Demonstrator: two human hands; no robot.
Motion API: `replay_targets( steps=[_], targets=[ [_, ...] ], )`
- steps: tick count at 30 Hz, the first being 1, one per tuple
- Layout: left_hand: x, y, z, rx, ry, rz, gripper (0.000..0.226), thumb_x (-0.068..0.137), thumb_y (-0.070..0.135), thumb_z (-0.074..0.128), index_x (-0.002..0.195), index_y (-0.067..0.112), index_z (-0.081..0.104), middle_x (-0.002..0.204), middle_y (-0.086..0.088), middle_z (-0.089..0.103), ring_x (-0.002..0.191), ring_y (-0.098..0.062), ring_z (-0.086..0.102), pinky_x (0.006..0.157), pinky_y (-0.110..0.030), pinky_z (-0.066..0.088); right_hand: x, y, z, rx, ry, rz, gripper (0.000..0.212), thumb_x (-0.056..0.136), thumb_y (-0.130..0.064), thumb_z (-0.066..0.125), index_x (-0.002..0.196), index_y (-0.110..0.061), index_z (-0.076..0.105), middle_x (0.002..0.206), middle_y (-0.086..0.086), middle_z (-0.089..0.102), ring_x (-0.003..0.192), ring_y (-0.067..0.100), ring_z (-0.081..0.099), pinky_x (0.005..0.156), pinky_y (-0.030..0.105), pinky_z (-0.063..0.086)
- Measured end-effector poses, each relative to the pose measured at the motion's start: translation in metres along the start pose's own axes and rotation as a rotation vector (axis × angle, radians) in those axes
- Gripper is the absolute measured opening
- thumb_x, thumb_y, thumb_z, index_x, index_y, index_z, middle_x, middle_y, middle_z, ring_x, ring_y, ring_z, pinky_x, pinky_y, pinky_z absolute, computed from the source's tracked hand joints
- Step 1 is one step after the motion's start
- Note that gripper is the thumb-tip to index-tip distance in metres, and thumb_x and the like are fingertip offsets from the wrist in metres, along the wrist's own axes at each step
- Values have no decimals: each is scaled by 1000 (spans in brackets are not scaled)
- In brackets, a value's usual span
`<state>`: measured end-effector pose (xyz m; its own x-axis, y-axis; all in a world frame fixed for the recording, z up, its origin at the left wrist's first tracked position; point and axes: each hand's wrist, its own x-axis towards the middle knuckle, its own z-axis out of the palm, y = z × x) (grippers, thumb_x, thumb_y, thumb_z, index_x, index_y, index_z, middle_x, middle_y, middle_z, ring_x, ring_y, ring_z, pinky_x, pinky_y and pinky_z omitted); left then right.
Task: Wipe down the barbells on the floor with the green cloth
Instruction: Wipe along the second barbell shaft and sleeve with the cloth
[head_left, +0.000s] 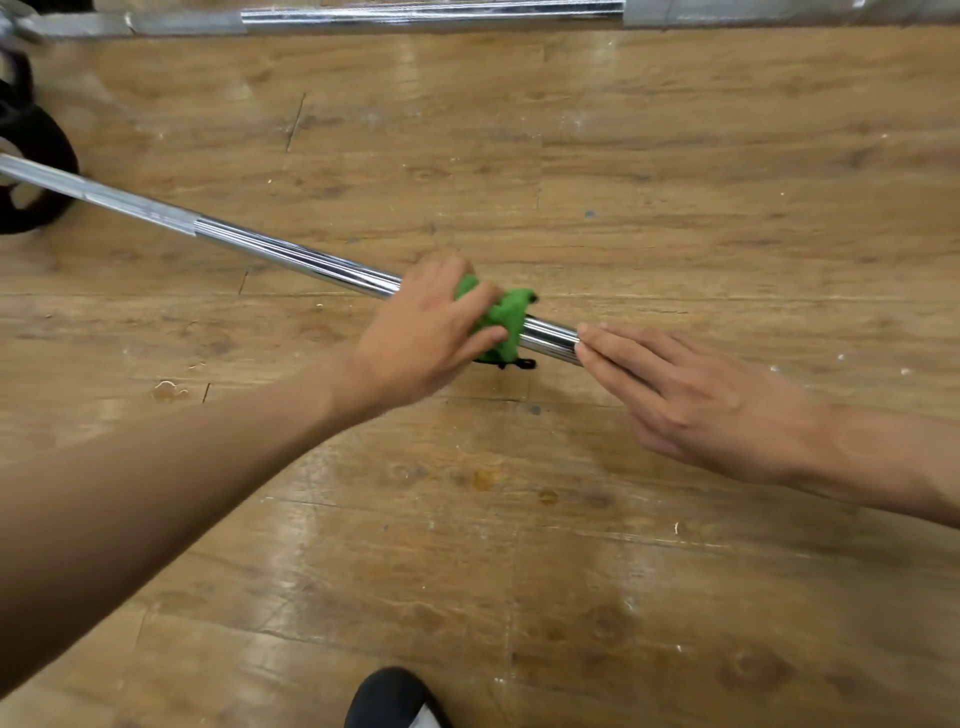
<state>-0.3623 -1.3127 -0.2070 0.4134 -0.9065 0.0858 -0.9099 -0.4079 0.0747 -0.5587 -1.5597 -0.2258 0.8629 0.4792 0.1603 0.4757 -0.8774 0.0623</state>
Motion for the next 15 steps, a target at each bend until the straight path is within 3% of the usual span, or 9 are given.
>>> replay_targets(
  steps=[5, 9, 12, 15],
  targets=[
    [17, 59, 13, -32, 87, 82, 44, 106, 44, 45, 124, 7, 61, 109, -18, 56, 94, -35, 54, 86, -46, 40, 4, 7, -6, -16, 22, 5, 72, 81, -13, 76, 141, 11, 44, 141, 34, 51, 126, 48, 56, 97, 53, 55],
    [29, 24, -2, 3, -40, 208, 49, 107, 49, 38, 125, 9, 58, 109, -17, 57, 95, -35, 57, 86, -47, 46, 3, 16, -4, -18, 46, -27, 72, 86, -12, 65, 149, 12, 38, 148, 33, 45, 130, 43, 45, 98, 54, 54],
    [24, -28, -11, -11, -75, 104, 53, 107, 53, 35, 120, 7, 57, 106, -19, 57, 93, -38, 58, 83, -48, 46, 1, 23, -1, -8, 38, -7, 73, 89, -8, 62, 153, 11, 34, 152, 30, 42, 134, 43, 47, 103, 53, 51],
    [6, -72, -12, 4, -50, -31, 57, 106, 55, 35, 127, 5, 53, 110, -23, 54, 97, -43, 57, 87, -51, 48, 2, 26, -1, -11, 20, 16, 78, 86, -9, 68, 153, 10, 33, 152, 29, 43, 134, 44, 49, 105, 52, 50]
  ],
)
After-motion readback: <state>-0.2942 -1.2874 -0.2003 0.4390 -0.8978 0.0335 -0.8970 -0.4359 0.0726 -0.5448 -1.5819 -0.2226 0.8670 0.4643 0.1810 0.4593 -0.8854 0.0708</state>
